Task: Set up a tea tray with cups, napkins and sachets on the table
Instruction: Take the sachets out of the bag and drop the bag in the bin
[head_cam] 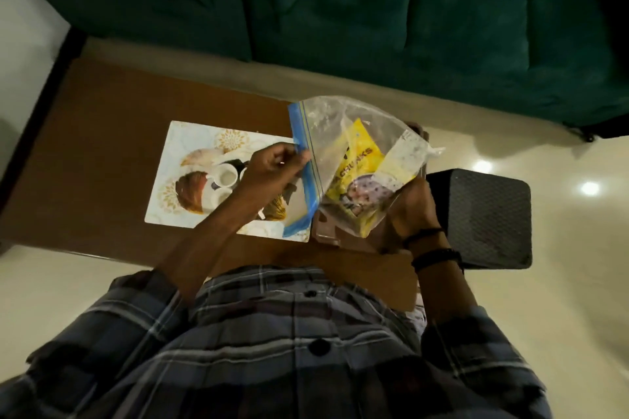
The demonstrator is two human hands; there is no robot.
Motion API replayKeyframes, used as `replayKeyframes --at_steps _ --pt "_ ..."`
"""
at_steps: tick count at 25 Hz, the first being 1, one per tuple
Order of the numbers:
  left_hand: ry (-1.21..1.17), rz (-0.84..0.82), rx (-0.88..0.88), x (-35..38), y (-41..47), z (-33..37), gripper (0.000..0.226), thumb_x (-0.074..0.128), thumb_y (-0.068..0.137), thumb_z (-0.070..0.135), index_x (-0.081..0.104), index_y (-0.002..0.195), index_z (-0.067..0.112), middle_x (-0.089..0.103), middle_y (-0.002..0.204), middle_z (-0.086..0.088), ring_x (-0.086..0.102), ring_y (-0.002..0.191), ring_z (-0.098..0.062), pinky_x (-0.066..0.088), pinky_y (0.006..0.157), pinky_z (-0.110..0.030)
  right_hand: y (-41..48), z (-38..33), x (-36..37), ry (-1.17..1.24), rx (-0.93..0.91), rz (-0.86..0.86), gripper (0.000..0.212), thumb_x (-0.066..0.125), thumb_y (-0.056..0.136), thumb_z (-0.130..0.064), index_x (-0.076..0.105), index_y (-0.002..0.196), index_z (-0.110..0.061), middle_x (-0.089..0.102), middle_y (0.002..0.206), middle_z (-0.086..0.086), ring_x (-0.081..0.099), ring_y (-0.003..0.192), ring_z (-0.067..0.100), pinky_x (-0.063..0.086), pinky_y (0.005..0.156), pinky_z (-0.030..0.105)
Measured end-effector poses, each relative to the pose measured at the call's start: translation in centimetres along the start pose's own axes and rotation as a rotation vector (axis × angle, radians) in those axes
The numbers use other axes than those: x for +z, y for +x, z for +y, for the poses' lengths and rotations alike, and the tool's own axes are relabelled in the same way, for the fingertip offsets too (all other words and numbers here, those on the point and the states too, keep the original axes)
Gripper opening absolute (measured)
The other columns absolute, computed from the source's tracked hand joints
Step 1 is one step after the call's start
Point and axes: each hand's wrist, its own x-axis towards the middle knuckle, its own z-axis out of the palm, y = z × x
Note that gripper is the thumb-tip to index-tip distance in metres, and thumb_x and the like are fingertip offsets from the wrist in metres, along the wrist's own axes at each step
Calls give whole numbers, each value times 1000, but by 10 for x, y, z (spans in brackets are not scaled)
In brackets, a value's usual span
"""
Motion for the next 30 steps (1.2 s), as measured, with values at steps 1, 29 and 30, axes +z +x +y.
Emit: replayKeyframes --at_steps 1,29,30 --pt "23 -18 25 3 -5 5 8 68 87 18 66 92 13 66 79 -2 64 58 0 56 54 -22 0 0 0 15 -31 -57 31 60 90 -33 58 118 -19 60 128 4 58 113 22 45 103 47" --pt "29 113 253 16 7 91 31 76 80 17 46 68 17 58 63 -8 55 41 -6 47 38 -22 -37 -48 17 -377 -480 348 21 63 86 0 58 107 2 65 93 1 65 85 21 56 72 20" --pt "68 157 271 10 9 89 31 74 81 17 45 69 18 57 62 -6 54 38 -5 46 36 -22 -38 -49 12 -363 -501 407 23 63 85 3 54 106 3 60 90 -8 61 82 16 52 67 9"
